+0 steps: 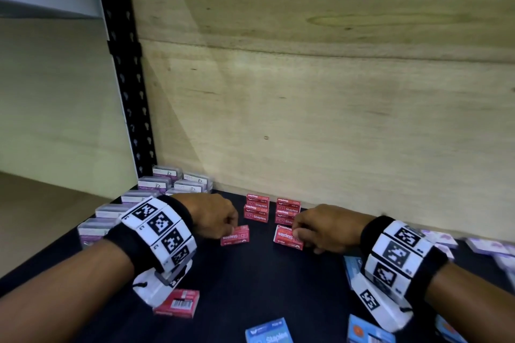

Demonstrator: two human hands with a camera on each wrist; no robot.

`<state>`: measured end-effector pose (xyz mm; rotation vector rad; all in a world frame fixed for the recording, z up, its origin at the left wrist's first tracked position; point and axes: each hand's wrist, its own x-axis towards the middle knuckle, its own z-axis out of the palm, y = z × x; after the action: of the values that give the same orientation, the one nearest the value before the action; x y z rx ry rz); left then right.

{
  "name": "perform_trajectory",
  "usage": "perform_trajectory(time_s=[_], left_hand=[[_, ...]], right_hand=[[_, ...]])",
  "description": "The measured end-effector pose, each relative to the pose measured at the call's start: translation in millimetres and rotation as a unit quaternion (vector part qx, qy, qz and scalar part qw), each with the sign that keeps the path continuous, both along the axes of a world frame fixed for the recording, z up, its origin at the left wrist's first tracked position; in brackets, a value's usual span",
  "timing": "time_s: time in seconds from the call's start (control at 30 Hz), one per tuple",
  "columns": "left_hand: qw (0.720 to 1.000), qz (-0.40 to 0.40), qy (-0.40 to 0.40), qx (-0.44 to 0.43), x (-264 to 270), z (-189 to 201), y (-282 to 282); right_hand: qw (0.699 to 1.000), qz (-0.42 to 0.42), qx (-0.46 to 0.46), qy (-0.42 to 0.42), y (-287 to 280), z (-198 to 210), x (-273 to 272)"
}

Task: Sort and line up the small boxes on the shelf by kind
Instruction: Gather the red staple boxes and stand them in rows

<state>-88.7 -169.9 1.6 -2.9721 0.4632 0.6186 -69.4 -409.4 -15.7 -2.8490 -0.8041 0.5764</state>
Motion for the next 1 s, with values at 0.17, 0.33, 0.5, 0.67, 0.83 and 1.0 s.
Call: perform_trajectory(time_s=[0.17, 0.33, 0.5, 0.67, 0.83, 1.0], left_hand=[[1.000, 0.018, 0.015, -0.012, 0, -3, -5], [0.999, -0.014, -0.029, 0.016, 3, -10, -11], [0.997, -0.038, -0.063, -0.027, 9, -8, -10], [0.992, -0.051, -0.046, -0.108, 9, -3, -5], [0.990, -0.062, -0.056, -0.114, 3, 0, -5], [0.982, -0.049, -0.037, -0.180, 4, -3, -3]], right_hand=[[0.999, -0.032, 0.040, 0.016, 0, -4, -1], [0.998, -0.043, 0.038, 0.017, 0, -2, -2], [0.999, -0.029, 0.024, -0.004, 1, -1, 0], [0.993, -0.041, 0.099, 0.056, 2, 9, -1], [1.000, 0.016, -0.008, -0.008, 5, 28, -1], [0.995, 0.038, -0.079, -0.057, 10, 30, 4]])
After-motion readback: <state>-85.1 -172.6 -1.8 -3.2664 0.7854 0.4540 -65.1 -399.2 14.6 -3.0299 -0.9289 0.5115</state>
